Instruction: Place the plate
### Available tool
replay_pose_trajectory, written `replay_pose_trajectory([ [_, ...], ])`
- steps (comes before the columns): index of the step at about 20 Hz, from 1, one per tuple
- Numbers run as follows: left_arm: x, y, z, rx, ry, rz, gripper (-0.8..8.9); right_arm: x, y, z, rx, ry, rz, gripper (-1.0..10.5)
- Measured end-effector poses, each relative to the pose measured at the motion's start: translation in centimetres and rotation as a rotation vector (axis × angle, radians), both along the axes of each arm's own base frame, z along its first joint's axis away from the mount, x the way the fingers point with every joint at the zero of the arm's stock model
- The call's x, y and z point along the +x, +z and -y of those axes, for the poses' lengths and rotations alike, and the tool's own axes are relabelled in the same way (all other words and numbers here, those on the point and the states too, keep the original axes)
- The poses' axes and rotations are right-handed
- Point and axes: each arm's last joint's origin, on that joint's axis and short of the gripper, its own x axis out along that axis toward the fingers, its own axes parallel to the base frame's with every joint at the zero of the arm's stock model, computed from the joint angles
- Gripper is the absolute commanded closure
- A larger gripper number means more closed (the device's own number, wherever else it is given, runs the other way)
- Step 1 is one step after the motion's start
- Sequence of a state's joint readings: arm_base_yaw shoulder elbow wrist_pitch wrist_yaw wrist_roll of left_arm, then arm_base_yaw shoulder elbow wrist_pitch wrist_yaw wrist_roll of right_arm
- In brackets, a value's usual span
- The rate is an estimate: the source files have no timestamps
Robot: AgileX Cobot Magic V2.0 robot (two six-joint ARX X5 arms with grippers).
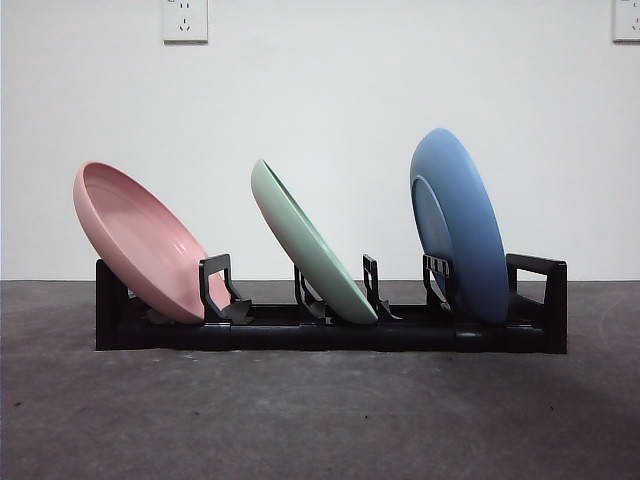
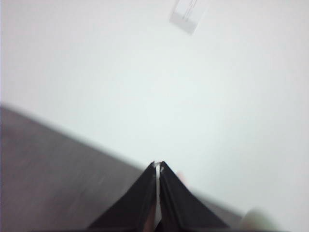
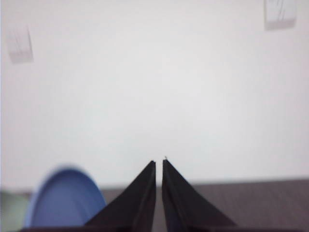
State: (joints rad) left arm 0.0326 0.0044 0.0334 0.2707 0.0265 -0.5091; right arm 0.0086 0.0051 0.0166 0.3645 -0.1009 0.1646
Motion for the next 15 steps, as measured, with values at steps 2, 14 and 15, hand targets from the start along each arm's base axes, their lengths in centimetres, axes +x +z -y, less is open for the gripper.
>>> replay_pose_trajectory([
  [2, -0.2, 0.5, 0.0, -0.03, -0.012, 0.012, 8.06, -0.2, 0.6, 0.0, 0.034, 0.014, 0.023, 9.3],
  [14, -3.2, 9.8, 0.6, -0.003, -0.182, -0.213, 8.03, -3.0, 8.9, -0.2, 0.1, 0.124, -0.205, 9.3],
  [15, -3.2, 10.3, 0.7, 0.02, -0.213, -0.257, 8.03, -3.1, 9.4, -0.3, 0.095, 0.146, -0.254, 9.3],
])
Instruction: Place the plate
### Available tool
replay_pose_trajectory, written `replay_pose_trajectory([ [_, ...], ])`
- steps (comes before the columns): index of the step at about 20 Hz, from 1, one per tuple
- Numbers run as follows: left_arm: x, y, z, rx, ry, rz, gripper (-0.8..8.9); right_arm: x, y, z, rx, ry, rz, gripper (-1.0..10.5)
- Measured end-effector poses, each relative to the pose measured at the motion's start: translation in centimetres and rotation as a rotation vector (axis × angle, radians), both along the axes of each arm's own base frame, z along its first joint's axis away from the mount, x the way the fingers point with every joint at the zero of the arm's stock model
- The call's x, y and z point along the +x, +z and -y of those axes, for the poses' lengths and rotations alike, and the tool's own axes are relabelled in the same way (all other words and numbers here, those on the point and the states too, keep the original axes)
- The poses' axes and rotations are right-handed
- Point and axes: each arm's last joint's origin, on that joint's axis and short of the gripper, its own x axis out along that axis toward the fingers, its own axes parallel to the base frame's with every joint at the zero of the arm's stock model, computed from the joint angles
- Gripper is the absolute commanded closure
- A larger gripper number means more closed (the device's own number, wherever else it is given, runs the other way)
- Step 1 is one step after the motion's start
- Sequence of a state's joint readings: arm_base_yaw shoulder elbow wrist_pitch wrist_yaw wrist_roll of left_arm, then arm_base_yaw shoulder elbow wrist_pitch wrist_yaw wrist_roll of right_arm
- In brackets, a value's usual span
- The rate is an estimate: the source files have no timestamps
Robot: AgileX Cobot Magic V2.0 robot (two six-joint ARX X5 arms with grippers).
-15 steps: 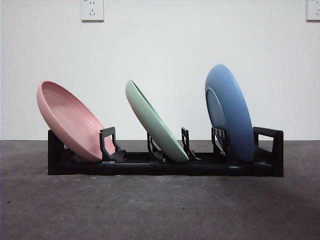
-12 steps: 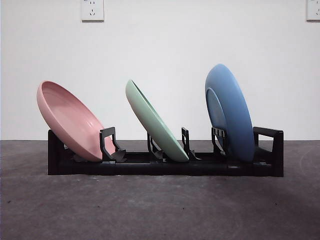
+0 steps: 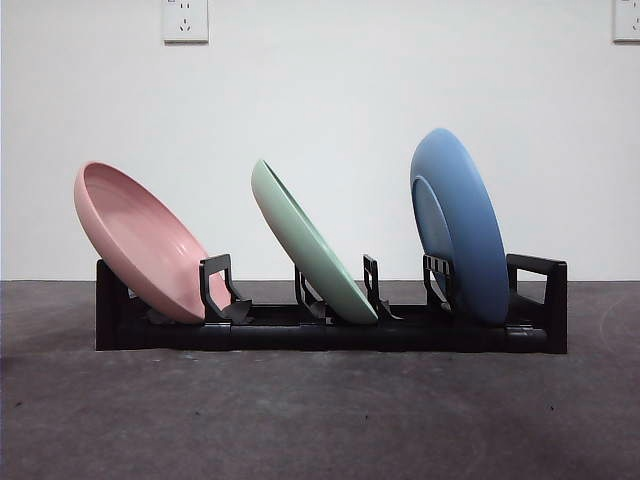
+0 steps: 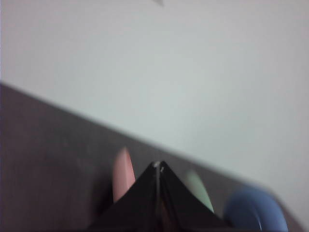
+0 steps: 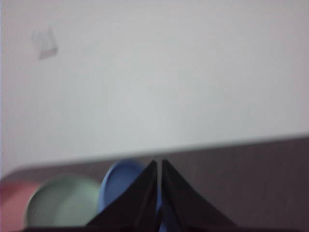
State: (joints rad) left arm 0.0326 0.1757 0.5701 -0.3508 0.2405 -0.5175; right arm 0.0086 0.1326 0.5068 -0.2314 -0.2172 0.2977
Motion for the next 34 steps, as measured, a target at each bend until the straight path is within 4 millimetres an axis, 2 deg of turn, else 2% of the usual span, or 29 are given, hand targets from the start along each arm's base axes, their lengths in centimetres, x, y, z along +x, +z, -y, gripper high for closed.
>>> replay_pose_trajectory([
  [3, 0.1, 1.2, 0.1, 0.076, -0.047, -0.126, 8.03, 0.0, 1.0, -0.1, -0.007, 0.047, -0.172, 9.3],
  [6, 0.8, 1.6, 0.1, 0.163, -0.065, -0.277, 8.03, 0.4, 1.3, -0.2, -0.028, 0.06, -0.368, 9.3],
  [10, 2.0, 0.8, 0.1, 0.267, -0.119, -0.519, 8.03, 1.2, 0.6, -0.2, -0.101, 0.074, -0.62, 9.3],
  [15, 2.9, -1.1, -0.3, 0.393, -0.101, -0.811, 8.01, 2.0, -0.3, -0.1, -0.197, 0.071, -0.794, 9.2],
  [16, 3.0, -1.2, -0.3, 0.417, -0.113, -0.83, 7.66, 2.1, -0.4, -0.1, -0.213, 0.077, -0.805, 8.8],
  [19, 3.1, -1.0, -0.3, 0.45, -0.119, -0.793, 4.95, 2.3, -0.3, -0.2, -0.254, 0.098, -0.788, 5.5],
  [20, 3.1, -0.9, -0.3, 0.454, -0.118, -0.787, 4.65, 2.3, -0.3, -0.2, -0.261, 0.103, -0.781, 5.4],
  [22, 3.0, -0.8, -0.3, 0.46, -0.12, -0.783, 4.69, 2.2, -0.2, -0.3, -0.27, 0.111, -0.773, 5.5],
  [25, 3.0, -0.8, -0.3, 0.45, -0.115, -0.782, 4.69, 2.5, 0.0, -0.5, -0.26, 0.139, -0.787, 6.2],
  [27, 2.9, -0.8, -0.3, 0.446, -0.112, -0.779, 4.69, 3.7, 0.8, -0.8, -0.225, 0.173, -0.83, 6.2],
  [29, 2.9, -0.8, -0.3, 0.442, -0.11, -0.778, 4.69, 5.7, 1.8, -1.2, -0.183, 0.221, -0.911, 6.2],
  [34, 2.9, -0.8, -0.3, 0.411, -0.097, -0.785, 4.69, 13.3, 3.6, -2.9, -0.11, 0.359, -1.07, 6.2],
])
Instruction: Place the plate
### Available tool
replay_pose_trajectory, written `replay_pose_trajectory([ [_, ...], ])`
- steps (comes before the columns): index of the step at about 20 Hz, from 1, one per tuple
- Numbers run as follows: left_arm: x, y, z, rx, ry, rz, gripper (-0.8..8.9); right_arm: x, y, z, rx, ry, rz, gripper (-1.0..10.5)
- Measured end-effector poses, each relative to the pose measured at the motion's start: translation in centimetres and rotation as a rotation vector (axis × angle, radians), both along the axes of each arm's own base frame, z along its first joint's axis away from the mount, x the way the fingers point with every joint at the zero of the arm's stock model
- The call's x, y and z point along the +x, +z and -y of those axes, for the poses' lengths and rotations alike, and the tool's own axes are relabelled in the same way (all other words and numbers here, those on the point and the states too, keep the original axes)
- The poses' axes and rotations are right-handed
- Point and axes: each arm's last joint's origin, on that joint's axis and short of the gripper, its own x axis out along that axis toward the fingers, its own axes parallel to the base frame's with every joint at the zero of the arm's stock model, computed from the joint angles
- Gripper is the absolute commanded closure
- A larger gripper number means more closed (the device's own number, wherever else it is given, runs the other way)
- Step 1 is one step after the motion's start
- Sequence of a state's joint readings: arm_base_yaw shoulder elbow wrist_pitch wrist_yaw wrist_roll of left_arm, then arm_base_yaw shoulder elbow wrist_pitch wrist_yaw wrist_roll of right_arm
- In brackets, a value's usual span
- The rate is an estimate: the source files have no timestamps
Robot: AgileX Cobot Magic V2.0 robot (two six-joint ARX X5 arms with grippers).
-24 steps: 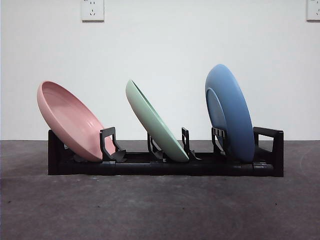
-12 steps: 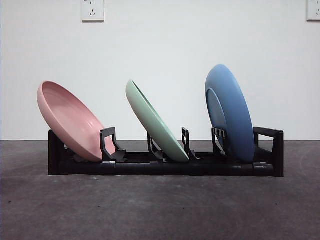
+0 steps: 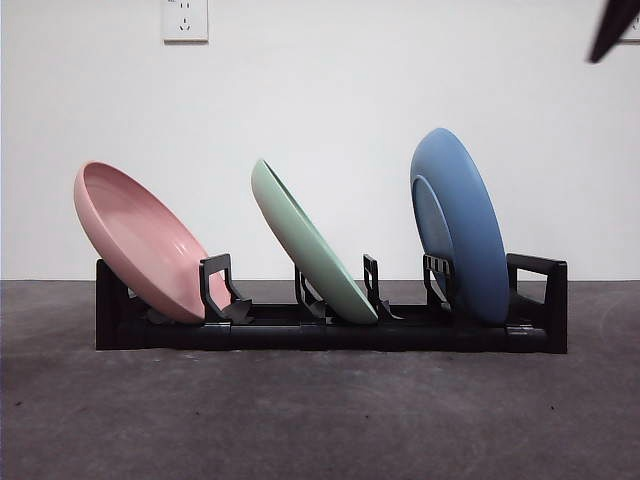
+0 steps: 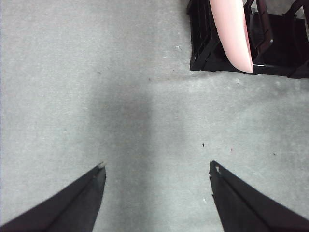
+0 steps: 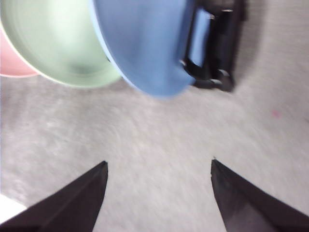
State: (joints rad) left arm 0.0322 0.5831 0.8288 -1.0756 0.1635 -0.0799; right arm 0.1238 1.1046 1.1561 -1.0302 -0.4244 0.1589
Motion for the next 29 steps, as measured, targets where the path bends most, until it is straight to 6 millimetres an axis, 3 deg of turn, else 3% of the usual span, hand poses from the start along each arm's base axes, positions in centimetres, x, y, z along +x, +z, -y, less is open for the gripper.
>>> replay_pose_trajectory([
  [5, 0.0, 0.0, 0.0, -0.009, 0.01, -0.001, 4.69, 6.3, 1.9, -2.5, 0.013, 0.062, 0.059, 6.2],
  [7, 0.0, 0.0, 0.0, -0.009, 0.01, 0.003, 4.69, 7.9, 2.0, -3.7, 0.015, 0.094, 0.069, 6.2],
  [11, 0.1, 0.1, 0.0, -0.009, 0.011, 0.009, 4.69, 10.5, 1.1, -6.0, 0.018, 0.151, 0.07, 6.3],
  [14, 0.1, 0.1, 0.0, -0.01, 0.011, 0.009, 4.69, 11.9, -0.4, -7.1, 0.011, 0.173, 0.061, 6.9],
  [16, 0.1, 0.1, 0.0, -0.01, 0.011, 0.009, 4.69, 12.6, -1.1, -7.5, 0.007, 0.177, 0.063, 7.0],
  [21, 0.1, 0.1, 0.0, -0.01, 0.011, 0.009, 4.69, 13.5, -2.3, -7.8, 0.005, 0.181, 0.033, 9.4],
  [26, 0.1, 0.1, 0.0, -0.011, 0.012, 0.008, 4.69, 13.3, -2.2, -8.0, 0.016, 0.194, 0.015, 9.4],
  [29, 0.1, 0.1, 0.0, -0.011, 0.012, 0.008, 4.69, 13.0, -0.8, -8.0, 0.038, 0.205, -0.008, 9.4],
])
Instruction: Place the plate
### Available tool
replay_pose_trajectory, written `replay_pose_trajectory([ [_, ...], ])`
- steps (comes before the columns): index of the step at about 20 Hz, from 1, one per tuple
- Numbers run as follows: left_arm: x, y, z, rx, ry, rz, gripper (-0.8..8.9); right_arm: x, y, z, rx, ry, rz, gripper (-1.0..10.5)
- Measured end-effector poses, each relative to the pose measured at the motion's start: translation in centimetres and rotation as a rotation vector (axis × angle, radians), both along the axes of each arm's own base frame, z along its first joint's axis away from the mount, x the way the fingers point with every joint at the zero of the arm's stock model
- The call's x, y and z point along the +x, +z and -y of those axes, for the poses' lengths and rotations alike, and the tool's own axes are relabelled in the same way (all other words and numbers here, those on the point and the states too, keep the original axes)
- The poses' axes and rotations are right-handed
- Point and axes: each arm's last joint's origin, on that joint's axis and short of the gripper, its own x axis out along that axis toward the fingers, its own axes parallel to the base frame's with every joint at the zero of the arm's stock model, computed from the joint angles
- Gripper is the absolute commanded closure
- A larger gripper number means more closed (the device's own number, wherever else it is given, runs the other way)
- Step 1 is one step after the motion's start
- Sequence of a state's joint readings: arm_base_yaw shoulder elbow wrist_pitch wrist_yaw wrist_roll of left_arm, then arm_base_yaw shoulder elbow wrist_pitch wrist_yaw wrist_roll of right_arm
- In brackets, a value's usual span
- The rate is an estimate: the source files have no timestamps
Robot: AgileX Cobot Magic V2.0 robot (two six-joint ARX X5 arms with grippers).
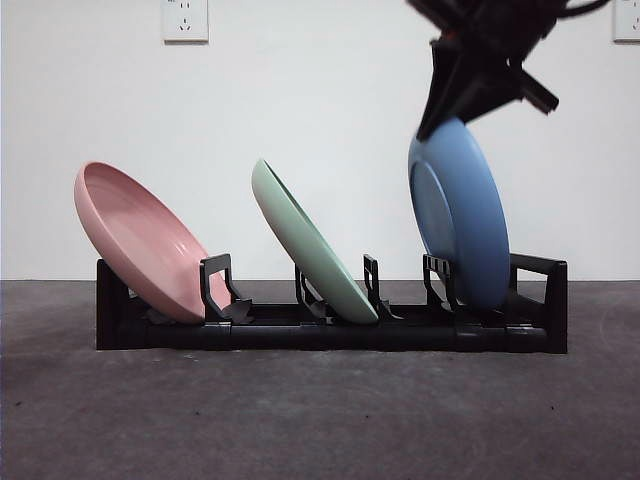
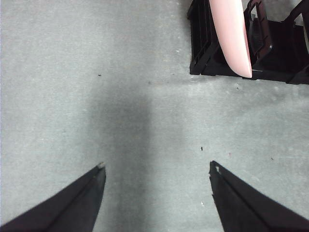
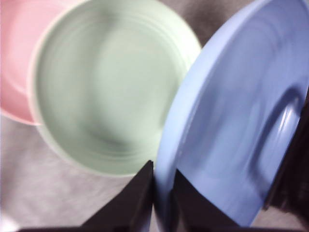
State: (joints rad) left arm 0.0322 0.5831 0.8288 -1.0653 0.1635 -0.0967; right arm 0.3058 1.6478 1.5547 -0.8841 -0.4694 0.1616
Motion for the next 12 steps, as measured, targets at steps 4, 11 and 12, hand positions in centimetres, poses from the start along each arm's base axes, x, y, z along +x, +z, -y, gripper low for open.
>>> replay_pose_trajectory([
  [4, 0.0, 0.0, 0.0, 0.0, 0.0, 0.0, 4.69, -0.9, 4.4, 0.2, 0.032, 0.023, 0.012, 9.4],
  [11, 0.0, 0.0, 0.0, 0.0, 0.0, 0.001, 4.69, -6.7, 9.3, 0.8, 0.001, 0.151, 0.024, 9.4],
  [12, 0.0, 0.0, 0.0, 0.0, 0.0, 0.0, 4.69, -7.9, 9.8, 0.5, -0.006, 0.187, 0.037, 9.4],
])
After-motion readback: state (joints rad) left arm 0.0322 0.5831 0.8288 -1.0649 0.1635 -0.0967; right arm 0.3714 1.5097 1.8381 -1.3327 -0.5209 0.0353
